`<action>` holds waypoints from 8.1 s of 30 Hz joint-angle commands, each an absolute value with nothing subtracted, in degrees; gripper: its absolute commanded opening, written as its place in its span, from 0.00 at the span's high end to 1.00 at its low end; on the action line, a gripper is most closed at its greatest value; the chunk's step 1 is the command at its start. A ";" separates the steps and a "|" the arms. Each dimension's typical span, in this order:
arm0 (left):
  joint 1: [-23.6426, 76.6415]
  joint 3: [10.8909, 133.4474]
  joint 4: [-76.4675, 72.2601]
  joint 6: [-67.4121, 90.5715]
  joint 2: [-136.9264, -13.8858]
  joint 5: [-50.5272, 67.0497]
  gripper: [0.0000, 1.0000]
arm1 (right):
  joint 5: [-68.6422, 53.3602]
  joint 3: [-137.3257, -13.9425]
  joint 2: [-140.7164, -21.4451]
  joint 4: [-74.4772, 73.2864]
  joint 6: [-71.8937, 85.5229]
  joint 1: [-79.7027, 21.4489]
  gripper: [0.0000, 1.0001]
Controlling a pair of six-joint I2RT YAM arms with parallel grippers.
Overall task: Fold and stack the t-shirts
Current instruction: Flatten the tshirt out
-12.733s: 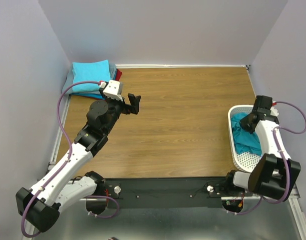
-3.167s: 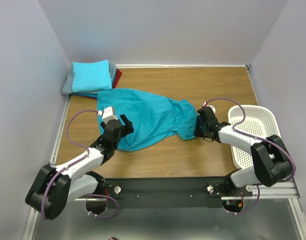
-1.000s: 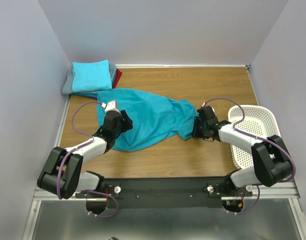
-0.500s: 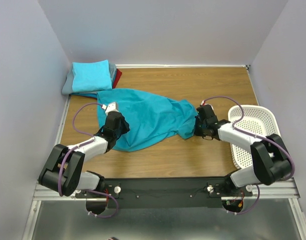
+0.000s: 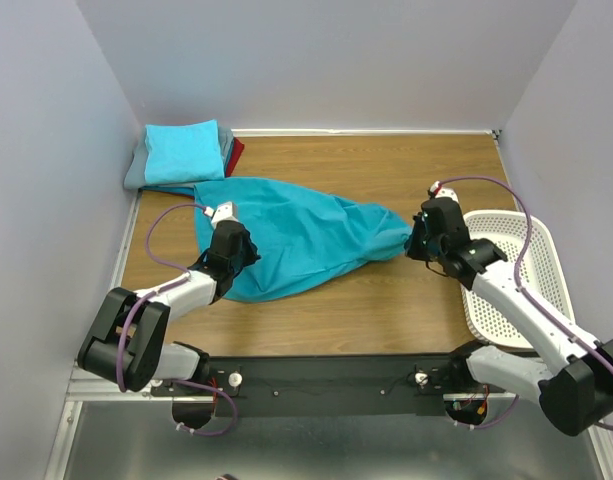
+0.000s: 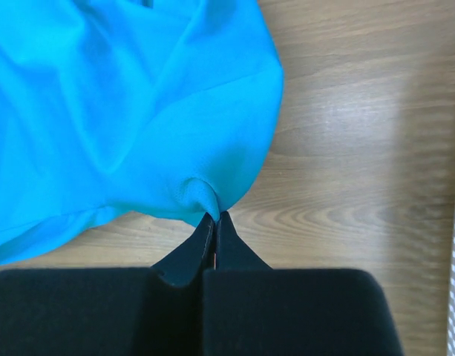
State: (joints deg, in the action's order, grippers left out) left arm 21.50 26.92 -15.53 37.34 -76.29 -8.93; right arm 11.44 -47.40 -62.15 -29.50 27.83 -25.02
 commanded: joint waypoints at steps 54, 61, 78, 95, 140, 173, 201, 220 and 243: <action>23.82 32.07 -8.09 39.21 -79.54 -8.79 1.00 | 5.27 -36.12 -82.80 -13.71 29.18 -24.87 0.85; 23.91 38.67 2.36 35.34 -75.59 -17.30 1.00 | 8.52 -38.40 -78.93 -16.25 28.83 -24.79 1.00; 31.81 57.47 5.36 24.97 -96.05 -13.29 0.99 | 13.97 -41.57 -77.61 -21.88 28.92 -24.70 1.00; 29.45 42.37 2.73 25.93 -80.59 -15.21 0.30 | 13.36 -42.28 -78.49 -22.68 28.21 -24.70 1.00; 26.63 41.22 -0.09 26.63 -90.35 -13.71 1.00 | 13.09 -41.66 -76.55 -22.94 28.12 -24.70 0.99; 26.54 38.76 11.25 32.52 -64.60 -19.70 1.00 | 13.01 -42.80 -76.46 -23.29 27.86 -24.70 1.00; 26.63 33.22 6.24 34.54 -68.11 -12.92 0.53 | 11.78 -41.92 -75.59 -23.29 27.86 -24.70 1.00; 26.54 31.82 0.35 34.37 -73.83 -9.84 0.60 | 11.87 -42.10 -74.88 -23.47 27.60 -24.70 1.00; 13.37 33.23 -0.09 34.19 -52.13 -17.66 1.00 | 13.62 -45.79 -72.33 -25.49 26.90 -24.70 0.72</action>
